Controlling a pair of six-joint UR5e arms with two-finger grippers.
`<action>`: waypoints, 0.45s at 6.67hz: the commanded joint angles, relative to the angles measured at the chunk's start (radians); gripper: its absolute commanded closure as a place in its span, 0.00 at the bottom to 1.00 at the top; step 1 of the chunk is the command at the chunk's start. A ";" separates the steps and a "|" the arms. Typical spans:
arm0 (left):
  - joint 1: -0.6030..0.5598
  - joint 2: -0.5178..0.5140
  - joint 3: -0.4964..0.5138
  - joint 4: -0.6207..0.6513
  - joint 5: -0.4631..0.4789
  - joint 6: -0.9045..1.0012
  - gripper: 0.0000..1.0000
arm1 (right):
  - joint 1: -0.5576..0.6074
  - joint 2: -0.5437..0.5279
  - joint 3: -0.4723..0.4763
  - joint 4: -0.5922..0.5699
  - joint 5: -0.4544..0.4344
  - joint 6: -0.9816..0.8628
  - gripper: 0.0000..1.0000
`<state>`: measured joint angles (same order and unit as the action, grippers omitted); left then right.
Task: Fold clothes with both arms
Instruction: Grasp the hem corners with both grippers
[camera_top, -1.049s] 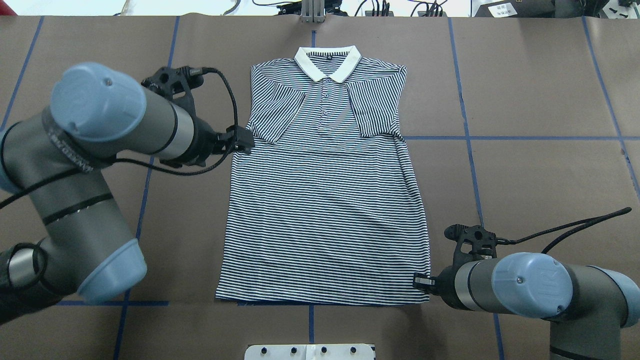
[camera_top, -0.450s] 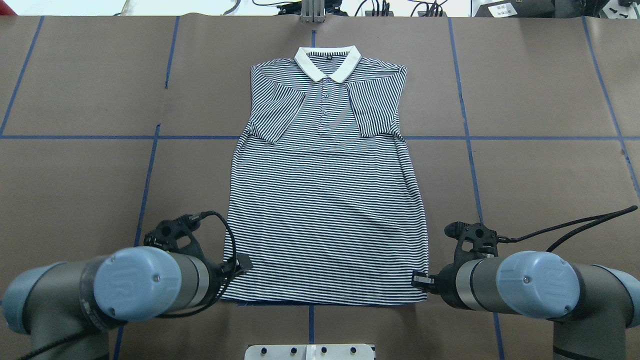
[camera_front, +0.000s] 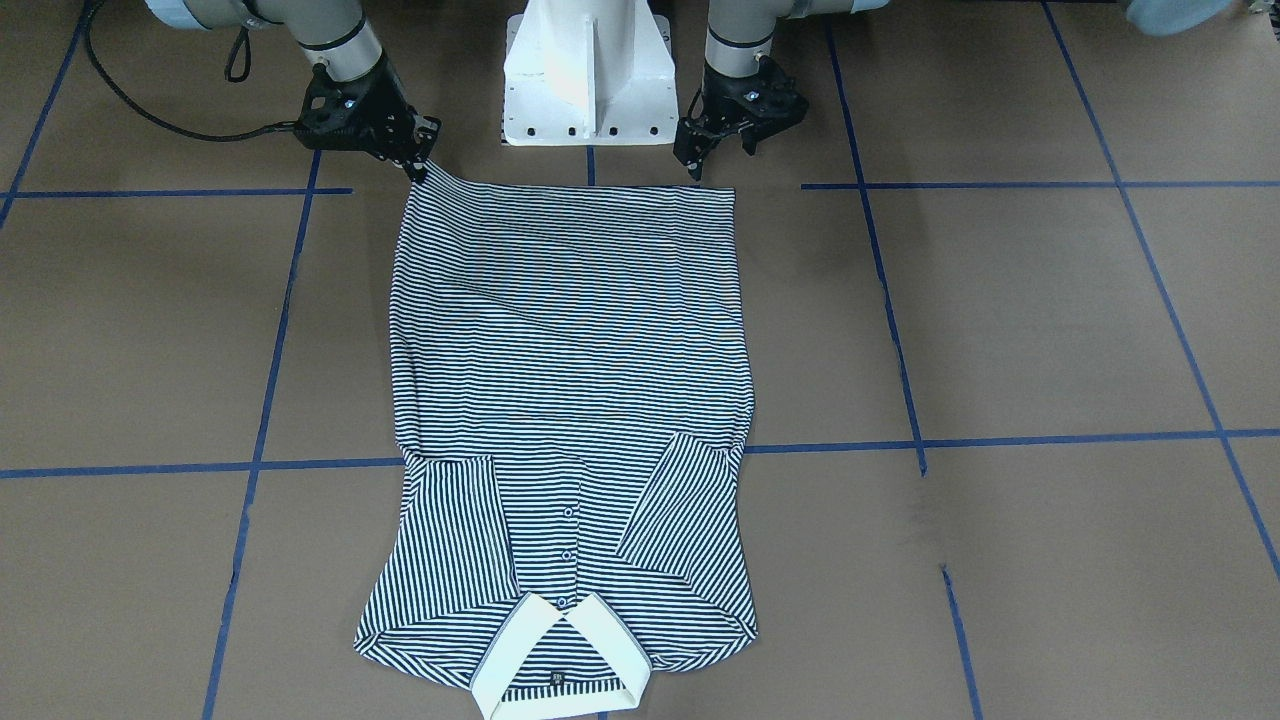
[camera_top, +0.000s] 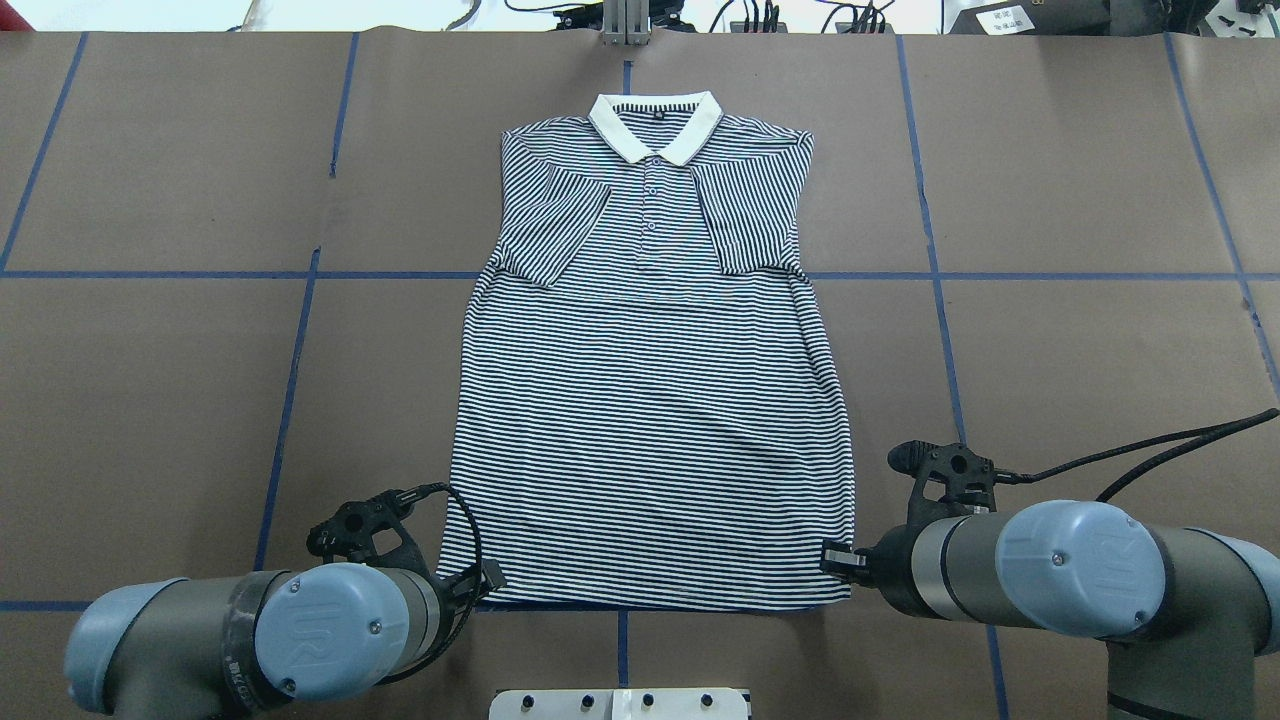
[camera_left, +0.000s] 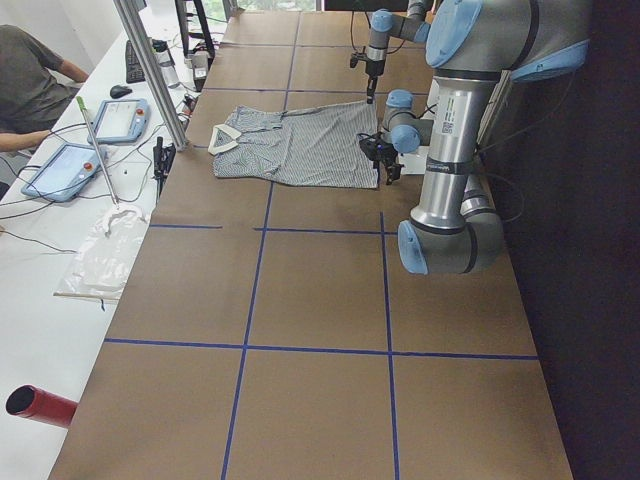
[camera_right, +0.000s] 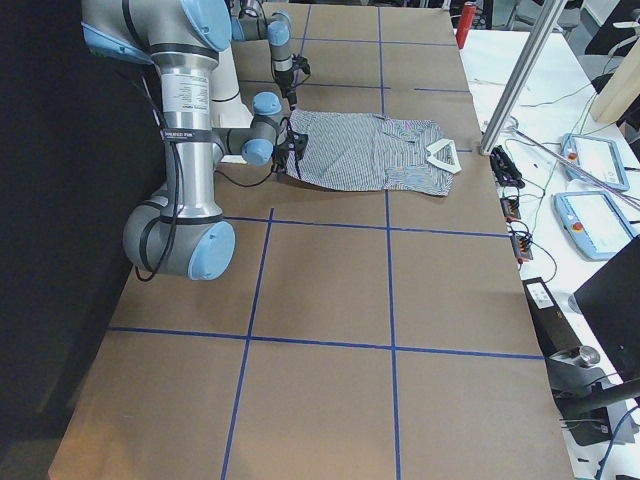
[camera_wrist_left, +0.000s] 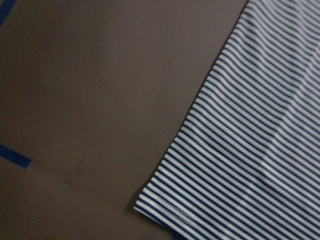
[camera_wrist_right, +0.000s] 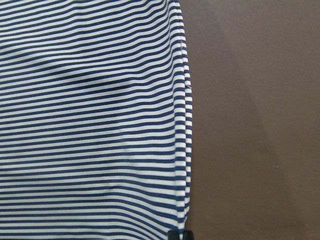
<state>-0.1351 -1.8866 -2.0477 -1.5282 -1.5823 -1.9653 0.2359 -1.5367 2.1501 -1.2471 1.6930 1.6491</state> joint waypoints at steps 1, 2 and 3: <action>-0.009 -0.005 0.040 -0.001 0.016 0.006 0.03 | -0.001 0.003 0.001 0.000 0.001 0.000 1.00; -0.009 -0.005 0.046 -0.001 0.016 0.005 0.03 | 0.000 0.001 0.001 0.000 0.001 0.000 1.00; -0.011 -0.006 0.049 -0.001 0.016 0.005 0.04 | 0.000 0.001 -0.001 0.000 0.001 0.000 1.00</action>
<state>-0.1437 -1.8917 -2.0047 -1.5293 -1.5668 -1.9605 0.2356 -1.5351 2.1505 -1.2471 1.6935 1.6490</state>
